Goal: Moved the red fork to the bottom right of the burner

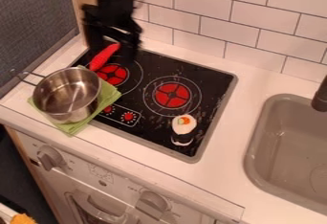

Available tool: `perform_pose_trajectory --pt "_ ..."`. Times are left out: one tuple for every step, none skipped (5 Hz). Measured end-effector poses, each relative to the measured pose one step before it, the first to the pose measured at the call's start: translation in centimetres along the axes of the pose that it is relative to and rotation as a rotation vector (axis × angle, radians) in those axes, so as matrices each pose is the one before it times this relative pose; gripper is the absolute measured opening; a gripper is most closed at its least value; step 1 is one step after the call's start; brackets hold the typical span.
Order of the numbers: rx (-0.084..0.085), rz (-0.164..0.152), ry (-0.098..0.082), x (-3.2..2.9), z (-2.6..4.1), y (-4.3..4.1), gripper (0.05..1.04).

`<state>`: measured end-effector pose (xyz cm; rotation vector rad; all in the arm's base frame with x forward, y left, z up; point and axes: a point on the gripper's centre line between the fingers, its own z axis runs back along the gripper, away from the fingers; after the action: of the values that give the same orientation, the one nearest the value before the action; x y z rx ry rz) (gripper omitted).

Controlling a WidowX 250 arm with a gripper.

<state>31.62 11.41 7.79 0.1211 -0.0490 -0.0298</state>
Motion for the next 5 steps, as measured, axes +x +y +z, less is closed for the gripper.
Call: perform_pose_trajectory --pt "0.0134 0.1433 0.0157 0.413 -1.92 2.768 1.001" --pt "-0.0155 0.1033 0.0111 0.993 -2.27 1.906 1.001" --pt "-0.0033 -0.0148 0.0076 2.007 -1.718 0.358 1.001" --pt "0.026 0.0069 -0.0039 1.454 -1.005 0.515 1.001" --pt "0.0136 -0.0282 -0.0227 1.077 -0.314 -0.621 0.948"
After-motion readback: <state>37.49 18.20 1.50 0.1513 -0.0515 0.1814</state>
